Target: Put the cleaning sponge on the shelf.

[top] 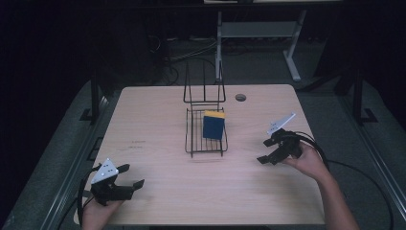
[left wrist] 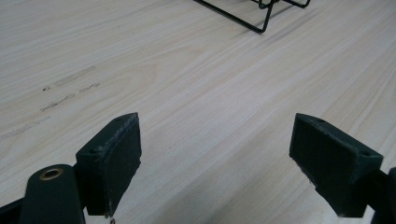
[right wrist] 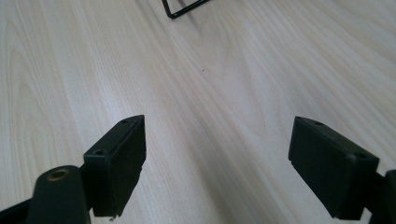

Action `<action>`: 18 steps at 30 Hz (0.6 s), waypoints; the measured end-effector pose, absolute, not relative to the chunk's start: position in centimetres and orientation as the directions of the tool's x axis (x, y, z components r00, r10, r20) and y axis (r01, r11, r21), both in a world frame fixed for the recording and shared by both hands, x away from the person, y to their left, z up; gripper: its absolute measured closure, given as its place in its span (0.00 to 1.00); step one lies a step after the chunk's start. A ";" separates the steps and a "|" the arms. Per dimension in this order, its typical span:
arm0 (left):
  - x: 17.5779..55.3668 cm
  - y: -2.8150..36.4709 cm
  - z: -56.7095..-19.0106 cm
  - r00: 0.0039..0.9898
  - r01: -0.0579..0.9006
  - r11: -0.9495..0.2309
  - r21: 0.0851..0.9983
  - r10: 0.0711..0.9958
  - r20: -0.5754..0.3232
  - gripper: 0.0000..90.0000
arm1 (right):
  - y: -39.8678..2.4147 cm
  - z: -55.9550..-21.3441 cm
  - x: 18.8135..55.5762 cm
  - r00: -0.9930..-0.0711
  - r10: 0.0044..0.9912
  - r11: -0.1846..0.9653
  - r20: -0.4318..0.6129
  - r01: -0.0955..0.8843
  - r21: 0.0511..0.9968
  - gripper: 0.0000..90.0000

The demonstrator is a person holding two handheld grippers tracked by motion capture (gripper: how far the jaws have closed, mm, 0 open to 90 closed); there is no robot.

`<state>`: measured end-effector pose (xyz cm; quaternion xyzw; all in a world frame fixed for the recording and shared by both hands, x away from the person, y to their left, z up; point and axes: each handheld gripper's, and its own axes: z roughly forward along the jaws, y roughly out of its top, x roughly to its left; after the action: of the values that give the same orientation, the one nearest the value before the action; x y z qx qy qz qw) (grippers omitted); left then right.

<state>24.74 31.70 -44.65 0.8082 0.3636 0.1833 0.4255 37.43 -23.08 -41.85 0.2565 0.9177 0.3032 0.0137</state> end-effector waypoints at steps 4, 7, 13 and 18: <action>24.8 31.7 -44.7 0.669 0.434 -0.374 0.819 0.743 -0.015 0.18 | -23.5 -42.1 37.1 -0.865 0.484 0.683 0.132 0.467 0.562 0.21; 24.8 31.6 -44.7 0.670 0.434 -0.375 0.819 0.742 -0.015 0.18 | -23.8 -42.2 36.9 -0.862 0.489 0.682 0.131 0.472 0.559 0.21; 24.8 31.6 -44.7 0.670 0.434 -0.376 0.818 0.742 -0.015 0.18 | -24.2 -42.5 36.3 -0.859 0.495 0.677 0.132 0.476 0.561 0.21; 24.7 31.6 -44.7 0.671 0.435 -0.376 0.818 0.742 -0.015 0.18 | -24.8 -42.9 35.8 -0.855 0.500 0.672 0.136 0.482 0.561 0.21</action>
<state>24.75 31.61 -44.68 0.8095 0.3633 0.1810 0.4242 35.82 -24.79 -42.87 0.2686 0.9143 0.3027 0.0146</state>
